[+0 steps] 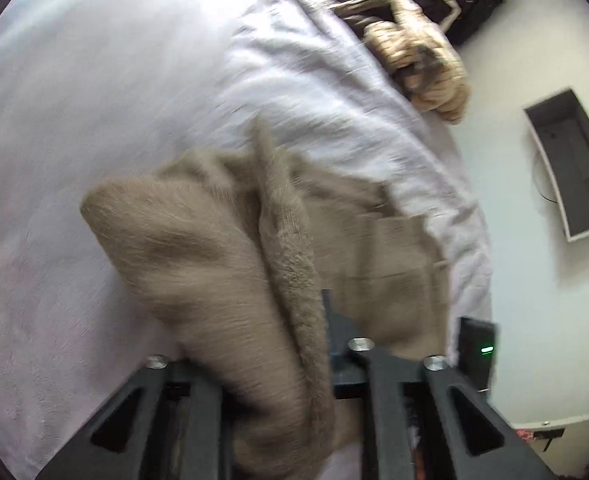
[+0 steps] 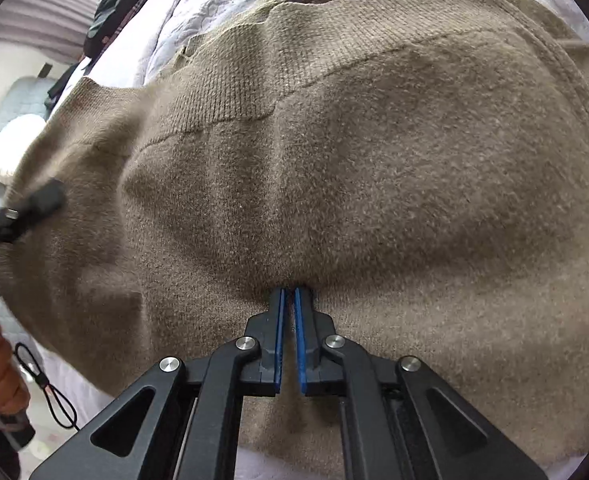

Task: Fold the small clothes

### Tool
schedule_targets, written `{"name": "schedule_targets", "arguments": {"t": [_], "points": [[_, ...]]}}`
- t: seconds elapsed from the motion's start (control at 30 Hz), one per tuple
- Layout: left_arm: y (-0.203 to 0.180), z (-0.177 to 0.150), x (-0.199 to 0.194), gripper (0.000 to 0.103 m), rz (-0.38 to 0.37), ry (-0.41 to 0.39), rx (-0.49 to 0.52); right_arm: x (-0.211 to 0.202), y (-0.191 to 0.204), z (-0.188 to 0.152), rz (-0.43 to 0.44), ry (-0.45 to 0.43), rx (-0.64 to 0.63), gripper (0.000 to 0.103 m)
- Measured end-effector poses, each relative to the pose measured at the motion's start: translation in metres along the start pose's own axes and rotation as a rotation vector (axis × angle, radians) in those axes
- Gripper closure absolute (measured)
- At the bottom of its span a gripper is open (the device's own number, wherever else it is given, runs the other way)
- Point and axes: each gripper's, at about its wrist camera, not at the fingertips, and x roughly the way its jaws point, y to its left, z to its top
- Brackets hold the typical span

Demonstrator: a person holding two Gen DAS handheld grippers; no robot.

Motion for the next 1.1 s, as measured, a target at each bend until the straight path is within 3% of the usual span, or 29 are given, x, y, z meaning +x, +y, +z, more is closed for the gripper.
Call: {"name": "schedule_targets", "arguments": {"t": [0.23, 0.43, 0.57, 0.73, 0.93, 0.97, 1.0, 1.03, 1.07, 1.1], "points": [[-0.080, 0.008, 0.010, 0.084, -0.045, 0.002, 0.119, -0.030, -0.042, 0.002, 0.194, -0.026, 0.114, 0.098], [-0.159, -0.001, 0.059, 0.084, -0.063, 0.074, 0.250, -0.085, -0.108, -0.011, 0.339, -0.147, 0.271, 0.095], [-0.202, -0.014, 0.100, 0.084, -0.060, 0.133, 0.333, -0.091, -0.144, -0.018, 0.422, -0.170, 0.351, 0.094], [-0.224, -0.029, 0.131, 0.084, -0.021, 0.179, 0.395, -0.087, -0.189, -0.033, 0.478, -0.167, 0.464, 0.092], [-0.231, -0.038, 0.122, 0.083, 0.049, 0.149, 0.462, -0.091, -0.220, -0.060, 0.601, -0.225, 0.563, 0.092], [-0.229, -0.038, 0.119, 0.074, 0.065, 0.141, 0.469, -0.088, -0.223, -0.064, 0.640, -0.243, 0.595, 0.092], [-0.227, -0.038, 0.114, 0.043, 0.090, 0.127, 0.473, -0.089, -0.229, -0.067, 0.676, -0.258, 0.624, 0.092], [-0.225, -0.037, 0.111, 0.027, 0.109, 0.107, 0.473, -0.089, -0.237, -0.071, 0.721, -0.282, 0.664, 0.092], [-0.222, -0.038, 0.100, 0.015, 0.131, 0.048, 0.480, -0.087, -0.241, -0.075, 0.752, -0.299, 0.691, 0.085], [-0.221, -0.038, 0.094, 0.015, 0.145, 0.012, 0.487, -0.082, -0.240, -0.078, 0.776, -0.312, 0.713, 0.080]]}}
